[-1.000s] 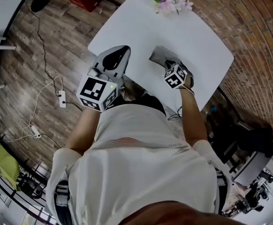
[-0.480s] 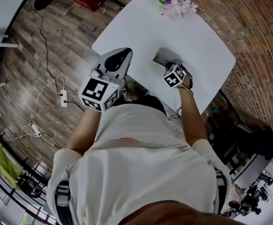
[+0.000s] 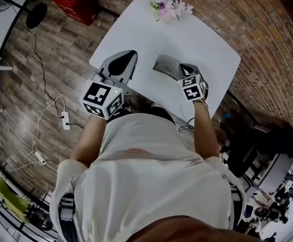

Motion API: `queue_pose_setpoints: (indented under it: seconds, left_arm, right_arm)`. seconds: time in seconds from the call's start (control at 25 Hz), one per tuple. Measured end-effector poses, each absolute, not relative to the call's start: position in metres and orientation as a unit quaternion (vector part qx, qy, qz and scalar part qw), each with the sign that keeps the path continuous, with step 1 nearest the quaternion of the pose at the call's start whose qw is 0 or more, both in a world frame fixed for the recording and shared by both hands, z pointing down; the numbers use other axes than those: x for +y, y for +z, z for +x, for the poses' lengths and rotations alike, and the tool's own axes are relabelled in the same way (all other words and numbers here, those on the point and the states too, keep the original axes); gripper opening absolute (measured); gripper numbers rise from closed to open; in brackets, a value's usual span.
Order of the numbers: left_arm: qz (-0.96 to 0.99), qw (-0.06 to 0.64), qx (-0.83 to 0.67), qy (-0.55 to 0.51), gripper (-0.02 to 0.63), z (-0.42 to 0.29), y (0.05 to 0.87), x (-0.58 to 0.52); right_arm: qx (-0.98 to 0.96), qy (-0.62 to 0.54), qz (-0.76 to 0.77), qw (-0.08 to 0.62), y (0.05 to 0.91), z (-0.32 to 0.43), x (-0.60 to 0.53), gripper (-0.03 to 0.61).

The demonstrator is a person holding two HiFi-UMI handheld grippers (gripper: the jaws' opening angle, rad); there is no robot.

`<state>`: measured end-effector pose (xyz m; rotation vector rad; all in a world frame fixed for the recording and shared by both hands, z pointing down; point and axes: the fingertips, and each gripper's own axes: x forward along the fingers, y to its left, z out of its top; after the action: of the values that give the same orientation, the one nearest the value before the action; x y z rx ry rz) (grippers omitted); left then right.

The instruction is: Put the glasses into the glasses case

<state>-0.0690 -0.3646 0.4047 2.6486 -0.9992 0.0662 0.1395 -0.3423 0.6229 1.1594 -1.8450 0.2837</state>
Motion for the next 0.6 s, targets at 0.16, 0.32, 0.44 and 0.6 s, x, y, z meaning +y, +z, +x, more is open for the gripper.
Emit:
queue_pose_setpoints:
  seconds: [0.16,0.32,0.44,0.6]
  left_arm:
    - [0.937,0.142,-0.318,0.012,0.018,-0.043,0.390,-0.369]
    - [0.948,0.124,-0.292,0.005,0.018,-0.016,0.375,-0.371]
    - [0.955,0.104,-0.278,-0.008,0.018,0.000,0.358,-0.372]
    - [0.962,0.082,-0.259,-0.015,0.017,0.021,0.342,-0.368]
  right_arm:
    - [-0.745,0.085,0.547,0.372,0.549,0.159,-0.342,0.051]
    - [-0.748,0.062,0.603,0.270,0.470,0.171,-0.332,0.051]
    - [-0.755,0.061,0.632,0.164,0.415,0.177,-0.320,0.051]
    - [-0.746,0.038,0.661,0.074,0.363,0.192,-0.298,0.051]
